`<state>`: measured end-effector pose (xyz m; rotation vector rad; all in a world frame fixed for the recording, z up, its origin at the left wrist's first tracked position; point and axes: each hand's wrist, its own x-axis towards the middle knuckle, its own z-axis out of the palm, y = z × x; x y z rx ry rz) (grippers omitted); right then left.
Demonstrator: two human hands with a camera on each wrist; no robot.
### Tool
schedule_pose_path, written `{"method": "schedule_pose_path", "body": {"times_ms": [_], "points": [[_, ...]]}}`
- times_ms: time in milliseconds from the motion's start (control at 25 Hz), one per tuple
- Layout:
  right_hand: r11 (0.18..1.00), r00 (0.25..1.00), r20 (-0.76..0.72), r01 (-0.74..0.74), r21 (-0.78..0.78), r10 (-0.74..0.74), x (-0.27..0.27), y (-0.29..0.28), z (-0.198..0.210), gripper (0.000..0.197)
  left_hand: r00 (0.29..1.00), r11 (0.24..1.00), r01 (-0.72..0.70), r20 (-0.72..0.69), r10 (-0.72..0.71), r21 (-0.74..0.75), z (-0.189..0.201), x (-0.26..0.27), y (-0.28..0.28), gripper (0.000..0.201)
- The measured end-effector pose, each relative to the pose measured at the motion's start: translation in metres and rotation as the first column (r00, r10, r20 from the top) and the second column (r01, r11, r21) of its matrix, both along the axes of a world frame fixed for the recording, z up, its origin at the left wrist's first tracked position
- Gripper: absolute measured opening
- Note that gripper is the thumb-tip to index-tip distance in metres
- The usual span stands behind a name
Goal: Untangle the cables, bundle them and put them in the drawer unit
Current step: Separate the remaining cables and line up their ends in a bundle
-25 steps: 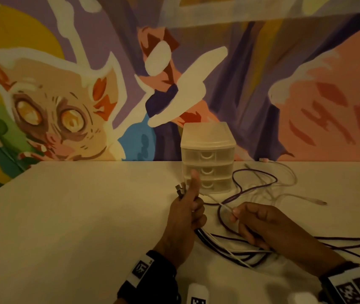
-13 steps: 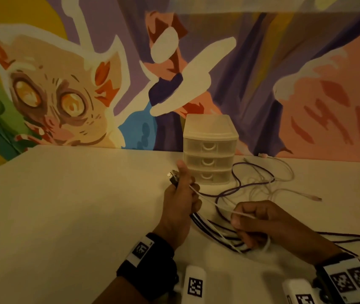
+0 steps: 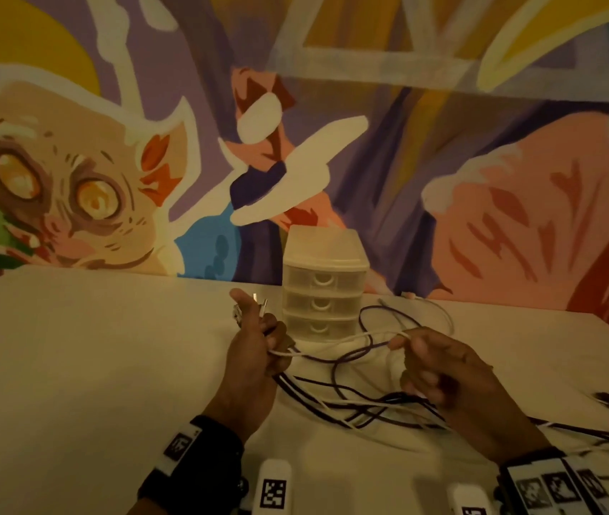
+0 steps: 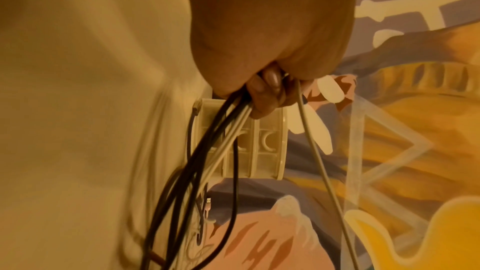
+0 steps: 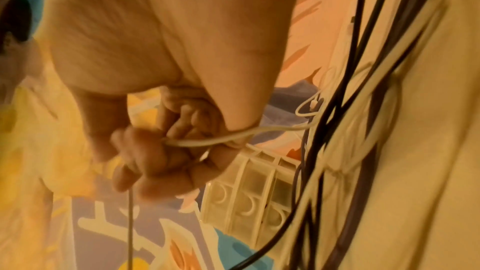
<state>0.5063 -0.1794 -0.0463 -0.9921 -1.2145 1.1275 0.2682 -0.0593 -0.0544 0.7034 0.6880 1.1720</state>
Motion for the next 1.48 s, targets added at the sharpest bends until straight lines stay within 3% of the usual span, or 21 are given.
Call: {"method": "schedule_pose_path", "body": {"times_ms": [80, 120, 160, 280, 320, 400, 480, 560, 600, 760, 880, 920, 1000, 1080, 1120, 1200, 1280, 1320, 1400, 1480], "points": [[0.999, 0.977, 0.209, 0.043, -0.031, -0.035, -0.003, -0.001, 0.005, 0.028, 1.000, 1.000, 0.015, 0.020, -0.016, 0.006, 0.000, 0.000, -0.003, 0.064], [0.995, 0.933, 0.350, 0.098, -0.027, -0.082, -0.004, 0.000, 0.007, 0.026, 0.999, 1.000, 0.017, 0.038, -0.017, 0.007, -0.001, 0.000, -0.004, 0.064], [0.985, 0.902, 0.399, 0.173, 0.017, -0.165, 0.000, 0.001, 0.006, 0.027, 0.998, 1.000, 0.020, 0.055, -0.020, 0.016, 0.000, -0.001, -0.003, 0.064], [0.955, 0.903, 0.310, 0.281, 0.095, -0.297, 0.020, 0.000, 0.009, 0.039, 0.987, 0.998, 0.039, 0.155, -0.045, 0.041, 0.008, -0.005, -0.003, 0.065], [0.964, 0.902, 0.343, 0.258, 0.060, -0.262, 0.025, 0.000, 0.007, 0.040, 0.979, 0.998, 0.043, 0.198, -0.049, 0.035, 0.010, -0.008, -0.001, 0.066], [0.987, 0.914, 0.383, 0.157, -0.038, -0.131, 0.028, 0.004, 0.009, 0.022, 0.969, 0.998, 0.065, 0.239, -0.066, 0.014, 0.011, -0.018, 0.004, 0.066], [0.998, 0.979, 0.191, 0.070, 0.006, -0.070, 0.027, 0.006, 0.006, 0.012, 0.982, 0.992, 0.121, 0.143, -0.124, 0.026, 0.005, -0.027, 0.007, 0.066], [0.993, 0.995, -0.090, 0.052, 0.104, -0.043, 0.026, 0.006, 0.001, 0.024, 0.978, 0.979, 0.196, -0.090, -0.190, 0.060, 0.000, -0.028, 0.004, 0.063], [0.991, 0.990, -0.135, 0.052, 0.119, -0.036, 0.022, 0.007, 0.000, 0.024, 0.955, 0.969, 0.232, -0.212, -0.209, 0.087, -0.002, -0.027, 0.001, 0.060], [1.000, 0.999, 0.033, -0.011, 0.007, 0.010, -0.012, 0.006, -0.011, 0.015, 0.848, 0.912, 0.363, -0.473, -0.238, 0.192, -0.009, -0.018, -0.014, 0.054], [1.000, 0.998, 0.055, 0.005, -0.012, -0.004, -0.022, 0.005, -0.009, 0.013, 0.790, 0.878, 0.435, -0.553, -0.266, 0.200, -0.012, -0.017, -0.018, 0.084], [1.000, 0.999, 0.044, 0.018, 0.003, -0.018, -0.023, 0.005, -0.009, 0.015, 0.757, 0.854, 0.480, -0.585, -0.290, 0.198, -0.012, -0.017, -0.018, 0.086], [0.999, 0.999, 0.042, 0.032, 0.029, -0.033, -0.028, 0.006, -0.011, 0.021, 0.672, 0.800, 0.575, -0.656, -0.343, 0.171, -0.011, -0.015, -0.024, 0.066], [0.996, 0.995, 0.052, 0.086, 0.024, -0.087, -0.032, 0.008, -0.013, 0.025, 0.642, 0.771, 0.610, -0.682, -0.349, 0.180, -0.009, -0.014, -0.029, 0.037], [0.992, 0.988, 0.085, 0.128, 0.018, -0.129, -0.031, 0.008, -0.013, 0.025, 0.660, 0.769, 0.603, -0.674, -0.332, 0.212, -0.009, -0.014, -0.029, 0.031], [0.985, 0.945, 0.284, 0.172, -0.002, -0.165, -0.023, 0.007, -0.011, 0.025, 0.797, 0.830, 0.472, -0.546, -0.257, 0.299, -0.007, -0.018, -0.023, 0.022], [0.983, 0.827, 0.546, 0.180, -0.036, -0.131, -0.007, 0.005, -0.008, 0.035, 0.956, 0.937, 0.211, -0.258, -0.138, 0.278, -0.001, -0.031, -0.009, 0.015], [0.974, 0.772, 0.611, 0.226, -0.008, -0.174, 0.004, 0.005, -0.006, 0.041, 0.990, 0.966, 0.101, -0.118, -0.074, 0.236, 0.003, -0.038, 0.000, 0.015], [0.912, 0.746, 0.532, 0.380, 0.153, -0.401, 0.022, 0.004, 0.004, 0.044, 1.000, 0.978, -0.005, 0.007, 0.003, 0.207, 0.008, -0.048, 0.011, 0.020], [0.817, 0.759, 0.307, 0.504, 0.280, -0.574, 0.032, 0.001, 0.019, 0.038, 1.000, 0.982, 0.010, 0.022, -0.015, 0.190, 0.006, -0.041, 0.011, 0.026]]}}
